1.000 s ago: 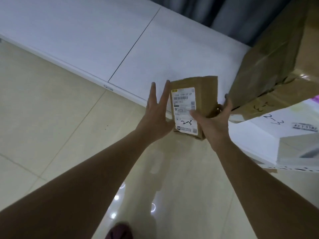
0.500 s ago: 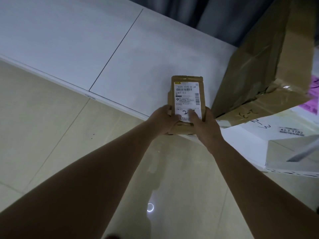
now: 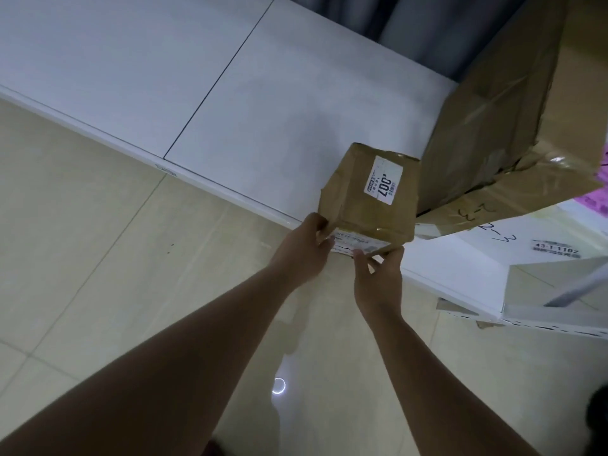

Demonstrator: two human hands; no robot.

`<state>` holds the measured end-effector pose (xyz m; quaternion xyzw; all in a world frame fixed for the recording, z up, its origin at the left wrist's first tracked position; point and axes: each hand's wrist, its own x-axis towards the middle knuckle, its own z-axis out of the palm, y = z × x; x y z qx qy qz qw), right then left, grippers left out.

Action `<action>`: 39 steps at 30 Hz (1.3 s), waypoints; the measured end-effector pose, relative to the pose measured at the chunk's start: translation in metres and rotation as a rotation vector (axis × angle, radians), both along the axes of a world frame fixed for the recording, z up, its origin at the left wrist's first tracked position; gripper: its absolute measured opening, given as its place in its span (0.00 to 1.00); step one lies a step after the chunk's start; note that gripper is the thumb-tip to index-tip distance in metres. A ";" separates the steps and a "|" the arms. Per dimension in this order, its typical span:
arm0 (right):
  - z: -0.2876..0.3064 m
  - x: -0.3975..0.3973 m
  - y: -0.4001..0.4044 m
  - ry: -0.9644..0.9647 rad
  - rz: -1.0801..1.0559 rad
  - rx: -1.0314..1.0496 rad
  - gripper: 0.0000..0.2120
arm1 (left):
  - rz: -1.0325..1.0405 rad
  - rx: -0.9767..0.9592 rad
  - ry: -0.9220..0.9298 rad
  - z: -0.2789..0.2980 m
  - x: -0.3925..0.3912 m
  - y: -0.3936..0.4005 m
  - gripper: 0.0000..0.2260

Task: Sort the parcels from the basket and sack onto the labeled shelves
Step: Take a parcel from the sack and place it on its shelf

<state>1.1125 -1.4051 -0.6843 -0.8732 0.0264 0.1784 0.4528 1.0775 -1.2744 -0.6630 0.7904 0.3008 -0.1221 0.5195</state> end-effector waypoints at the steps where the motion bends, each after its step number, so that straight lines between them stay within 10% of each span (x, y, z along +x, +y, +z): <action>1: 0.000 -0.002 -0.001 0.008 -0.013 0.017 0.21 | -0.028 0.008 0.018 0.000 0.000 0.001 0.14; 8: 0.020 -0.030 0.006 -0.110 -0.329 0.100 0.51 | -0.056 0.025 0.099 0.000 -0.020 0.014 0.29; 15: 0.037 -0.015 0.003 -0.991 0.519 -0.633 0.38 | -0.025 0.047 0.134 -0.001 -0.043 0.025 0.25; 39: 0.067 0.096 0.061 -0.533 0.679 -1.191 0.54 | -0.055 0.049 0.167 0.031 -0.047 0.043 0.17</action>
